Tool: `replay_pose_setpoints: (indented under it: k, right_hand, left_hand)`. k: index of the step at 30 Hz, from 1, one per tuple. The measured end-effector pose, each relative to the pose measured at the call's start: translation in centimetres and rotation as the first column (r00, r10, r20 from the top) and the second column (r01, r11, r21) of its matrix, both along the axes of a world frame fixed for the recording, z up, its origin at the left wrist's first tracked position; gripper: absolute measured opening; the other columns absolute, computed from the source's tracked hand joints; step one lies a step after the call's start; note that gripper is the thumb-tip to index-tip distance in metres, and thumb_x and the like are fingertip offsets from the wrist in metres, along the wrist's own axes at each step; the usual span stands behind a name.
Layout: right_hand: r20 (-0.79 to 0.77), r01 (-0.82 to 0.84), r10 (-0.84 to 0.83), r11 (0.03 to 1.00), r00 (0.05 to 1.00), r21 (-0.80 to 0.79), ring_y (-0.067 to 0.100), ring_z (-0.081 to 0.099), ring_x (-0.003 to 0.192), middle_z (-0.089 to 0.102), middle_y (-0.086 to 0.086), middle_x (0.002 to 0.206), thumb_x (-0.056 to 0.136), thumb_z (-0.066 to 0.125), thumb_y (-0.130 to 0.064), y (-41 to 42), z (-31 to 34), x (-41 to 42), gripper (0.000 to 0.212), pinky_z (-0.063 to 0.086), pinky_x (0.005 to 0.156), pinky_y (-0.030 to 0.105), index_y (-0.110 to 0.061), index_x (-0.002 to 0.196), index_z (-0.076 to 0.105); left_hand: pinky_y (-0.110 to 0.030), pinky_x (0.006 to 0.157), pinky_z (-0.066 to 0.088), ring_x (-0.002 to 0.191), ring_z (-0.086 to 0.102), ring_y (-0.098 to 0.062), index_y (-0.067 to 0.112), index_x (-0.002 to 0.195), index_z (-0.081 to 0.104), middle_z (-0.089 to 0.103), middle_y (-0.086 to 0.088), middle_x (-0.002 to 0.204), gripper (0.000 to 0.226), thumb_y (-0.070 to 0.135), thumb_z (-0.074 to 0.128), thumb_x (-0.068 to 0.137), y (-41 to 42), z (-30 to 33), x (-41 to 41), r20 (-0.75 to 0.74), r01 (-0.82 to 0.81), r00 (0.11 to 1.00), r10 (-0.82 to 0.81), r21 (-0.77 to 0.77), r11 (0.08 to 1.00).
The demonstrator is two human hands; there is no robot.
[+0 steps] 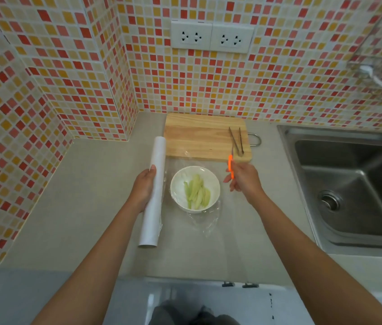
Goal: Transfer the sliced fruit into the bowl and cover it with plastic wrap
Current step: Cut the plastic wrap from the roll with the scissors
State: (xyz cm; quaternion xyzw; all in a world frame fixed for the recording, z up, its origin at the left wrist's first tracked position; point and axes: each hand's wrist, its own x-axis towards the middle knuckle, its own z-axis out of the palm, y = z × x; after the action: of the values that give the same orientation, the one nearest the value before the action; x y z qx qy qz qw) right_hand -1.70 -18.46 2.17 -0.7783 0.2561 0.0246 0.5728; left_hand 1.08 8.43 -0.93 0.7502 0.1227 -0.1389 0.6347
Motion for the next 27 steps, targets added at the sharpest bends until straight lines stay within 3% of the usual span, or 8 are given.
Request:
replay_pose_setpoints:
  k: [2, 4, 7, 10, 17, 23, 27]
  right_hand:
    - [-0.003, 0.027, -0.028, 0.984, 1.000, -0.176, 0.017, 0.057, 0.038, 0.068, 0.009, 0.066, 0.090, 0.052, -0.050, -1.2, -1.1, -2.1, 0.048, 0.044, 0.043, 0.024, -0.005, 0.077, 0.063]
    - [-0.025, 0.059, -0.073, 0.932, 0.997, -0.359, 0.028, 0.065, 0.056, 0.066, 0.014, 0.072, 0.091, 0.052, -0.046, -1.9, -2.3, -4.2, 0.047, 0.052, 0.056, 0.031, -0.004, 0.072, 0.058]
    - [-0.106, 0.032, -0.111, 0.825, 0.988, -0.563, 0.038, 0.064, 0.088, 0.067, 0.021, 0.090, 0.092, 0.050, -0.044, -2.3, -3.9, -6.7, 0.042, 0.047, 0.072, 0.036, -0.005, 0.081, 0.061]
    - [-0.192, -0.019, -0.125, 0.790, 0.973, -0.612, 0.038, 0.063, 0.093, 0.068, 0.021, 0.097, 0.094, 0.047, -0.040, -2.5, -5.3, -8.0, 0.043, 0.047, 0.077, 0.037, -0.001, 0.095, 0.064]
    - [-0.240, -0.045, -0.152, 0.753, 0.959, -0.657, 0.036, 0.064, 0.091, 0.068, 0.021, 0.096, 0.092, 0.047, -0.038, -2.1, -6.3, -8.2, 0.042, 0.047, 0.077, 0.036, 0.001, 0.092, 0.063]
    - [-0.248, -0.094, -0.127, 0.692, 0.960, -0.715, 0.039, 0.063, 0.089, 0.067, 0.020, 0.094, 0.091, 0.048, -0.035, -1.9, -6.7, -8.0, 0.034, 0.044, 0.071, 0.037, -0.001, 0.096, 0.052]
    - [-0.283, -0.175, -0.093, 0.592, 0.955, -0.787, 0.036, 0.065, 0.085, 0.068, 0.016, 0.092, 0.093, 0.045, -0.038, -1.9, -6.9, -7.9, 0.035, 0.036, 0.063, 0.033, -0.003, 0.094, 0.053]
  left_hand:
    - [-0.034, 0.075, 0.047, 0.088, 0.060, -0.026, 0.002, 0.119, 0.059, 0.064, -0.015, 0.105, 0.047, 0.040, 0.037, 0.102, 0.1, -0.4, 0.0, 0.005, 0.007, 1.000, -0.007, 0.020, 1.000]
    - [-0.039, 0.082, 0.048, 0.092, 0.060, -0.029, 0.000, 0.121, 0.057, 0.063, -0.018, 0.109, 0.049, 0.040, 0.037, 0.102, 0.2, -0.7, -0.1, 0.007, 0.007, 1.000, -0.007, 0.049, 0.999]
    - [-0.046, 0.094, 0.047, 0.105, 0.060, -0.036, -0.001, 0.123, 0.056, 0.062, -0.022, 0.118, 0.051, 0.041, 0.035, 0.102, 0.4, -1.3, -0.4, 0.000, -0.007, 1.000, 0.007, 0.110, 0.994]
    - [-0.042, 0.092, 0.044, 0.110, 0.058, -0.036, -0.002, 0.123, 0.055, 0.059, -0.020, 0.120, 0.054, 0.043, 0.034, 0.102, 0.9, -2.0, -0.8, 0.003, -0.004, 1.000, 0.003, 0.240, 0.971]
    - [-0.042, 0.095, 0.042, 0.110, 0.054, -0.037, -0.005, 0.120, 0.053, 0.049, -0.025, 0.128, 0.052, 0.040, 0.034, 0.101, 1.4, -2.8, -1.5, -0.029, 0.002, 1.000, 0.009, 0.371, 0.929]
    - [-0.040, 0.098, 0.038, 0.113, 0.050, -0.041, -0.006, 0.127, 0.046, 0.039, -0.027, 0.132, 0.051, 0.037, 0.032, 0.103, 0.9, -3.1, -2.2, -0.021, 0.044, 0.999, -0.038, 0.531, 0.846]
    - [-0.041, 0.097, 0.040, 0.113, 0.050, -0.041, -0.003, 0.128, 0.046, 0.041, -0.026, 0.129, 0.049, 0.037, 0.034, 0.102, 0.4, -3.2, -2.4, 0.000, 0.050, 0.998, -0.062, 0.602, 0.797]
